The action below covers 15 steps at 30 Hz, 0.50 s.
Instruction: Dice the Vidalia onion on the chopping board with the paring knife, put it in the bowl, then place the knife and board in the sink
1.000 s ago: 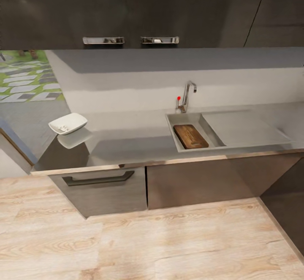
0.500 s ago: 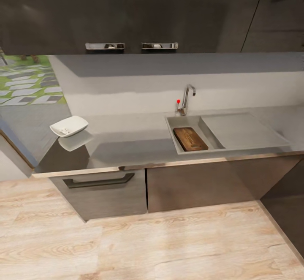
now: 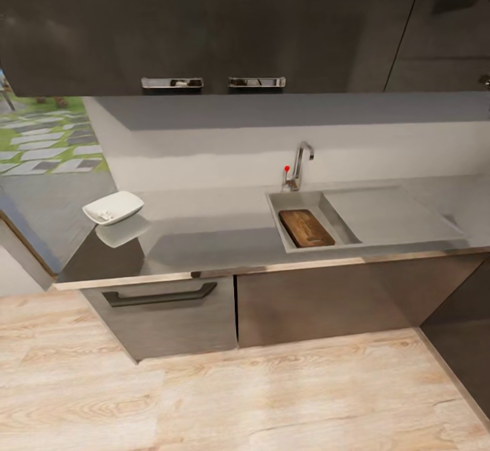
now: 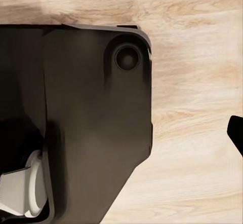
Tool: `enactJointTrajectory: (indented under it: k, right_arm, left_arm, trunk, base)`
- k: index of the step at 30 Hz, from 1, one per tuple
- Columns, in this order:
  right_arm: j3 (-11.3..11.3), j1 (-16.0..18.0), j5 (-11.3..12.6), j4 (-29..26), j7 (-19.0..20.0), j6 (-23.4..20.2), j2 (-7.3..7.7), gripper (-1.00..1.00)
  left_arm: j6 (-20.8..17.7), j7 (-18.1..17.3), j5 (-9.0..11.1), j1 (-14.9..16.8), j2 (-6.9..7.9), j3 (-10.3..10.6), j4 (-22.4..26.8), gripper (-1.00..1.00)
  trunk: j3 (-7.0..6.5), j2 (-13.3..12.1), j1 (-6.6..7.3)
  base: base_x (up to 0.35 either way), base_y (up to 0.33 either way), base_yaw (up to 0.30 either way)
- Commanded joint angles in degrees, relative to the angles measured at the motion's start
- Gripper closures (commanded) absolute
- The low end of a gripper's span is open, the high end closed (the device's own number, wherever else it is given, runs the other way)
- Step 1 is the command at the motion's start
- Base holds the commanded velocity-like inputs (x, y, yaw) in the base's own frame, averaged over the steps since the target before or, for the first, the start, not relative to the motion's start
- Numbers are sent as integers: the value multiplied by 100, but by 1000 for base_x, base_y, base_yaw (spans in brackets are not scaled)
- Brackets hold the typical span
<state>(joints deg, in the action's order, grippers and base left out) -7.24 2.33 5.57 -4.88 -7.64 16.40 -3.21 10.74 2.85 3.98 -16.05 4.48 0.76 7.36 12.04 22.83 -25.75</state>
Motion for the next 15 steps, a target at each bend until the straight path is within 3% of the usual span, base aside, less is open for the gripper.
enactJointTrajectory:
  k: [1,15]
  right_arm:
    - [-49,4,58,5,-19,21,-2,-100]
    - [-58,4,50,-1,-19,21,2,-100]
  left_arm:
    - [7,6,42,-3,0,12,11,-100]
    - [7,6,42,-3,0,12,11,-100]
  trunk:
    - [0,9,-3]
    - [-127,9,-3]
  base:
    - [0,0,0]
    - [0,0,0]
